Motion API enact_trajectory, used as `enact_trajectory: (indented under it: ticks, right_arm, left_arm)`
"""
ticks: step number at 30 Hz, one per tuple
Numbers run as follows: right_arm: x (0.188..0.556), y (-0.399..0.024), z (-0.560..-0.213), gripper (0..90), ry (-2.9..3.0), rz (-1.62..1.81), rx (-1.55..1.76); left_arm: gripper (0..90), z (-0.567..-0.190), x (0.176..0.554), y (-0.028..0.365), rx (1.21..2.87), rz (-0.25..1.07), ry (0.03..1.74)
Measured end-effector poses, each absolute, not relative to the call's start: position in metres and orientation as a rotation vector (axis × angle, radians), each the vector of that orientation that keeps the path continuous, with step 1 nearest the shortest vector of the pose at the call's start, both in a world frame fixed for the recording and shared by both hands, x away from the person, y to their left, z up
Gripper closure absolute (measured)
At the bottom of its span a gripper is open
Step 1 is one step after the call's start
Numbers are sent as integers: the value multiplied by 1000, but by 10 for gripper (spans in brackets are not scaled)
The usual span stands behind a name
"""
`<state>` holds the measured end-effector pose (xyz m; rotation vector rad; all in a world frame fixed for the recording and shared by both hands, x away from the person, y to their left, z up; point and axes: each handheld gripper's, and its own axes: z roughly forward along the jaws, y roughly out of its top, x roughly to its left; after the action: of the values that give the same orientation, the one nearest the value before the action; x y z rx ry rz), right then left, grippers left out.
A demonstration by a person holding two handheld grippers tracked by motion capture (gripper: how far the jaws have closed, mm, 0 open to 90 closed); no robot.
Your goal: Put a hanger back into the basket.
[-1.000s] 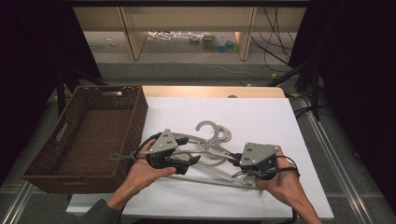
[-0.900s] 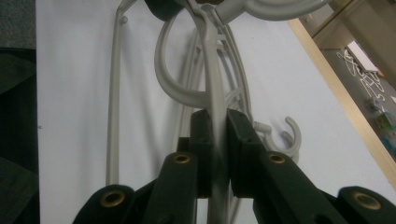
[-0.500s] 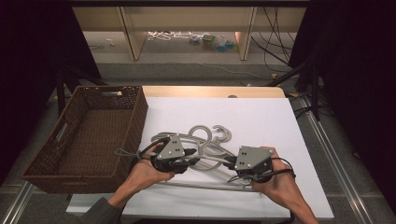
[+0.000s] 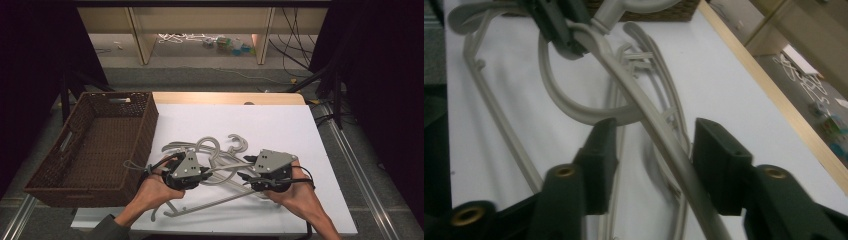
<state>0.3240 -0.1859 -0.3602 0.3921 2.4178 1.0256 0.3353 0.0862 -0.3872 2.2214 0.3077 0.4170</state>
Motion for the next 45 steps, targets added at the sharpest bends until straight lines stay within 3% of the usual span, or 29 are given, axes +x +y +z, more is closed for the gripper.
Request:
enact_trajectory:
  ticks: [4,10,20,31,45]
  right_arm:
    - [322,-189,-354,339,2336,1103,484]
    - [322,-197,-349,283,2238,1230,583]
    - [313,-208,-371,264,2184,1337,645]
    - [311,-211,-402,241,2208,1343,733]
    - [312,-213,-409,241,2205,1346,728]
  left_arm:
    - [821,-388,343,98,2210,424,413]
    - [821,-386,352,114,2164,406,510]
    - [821,-369,353,141,2077,413,649]
    - [821,-346,347,171,1972,409,693]
    - [821,-286,351,222,1952,502,738]
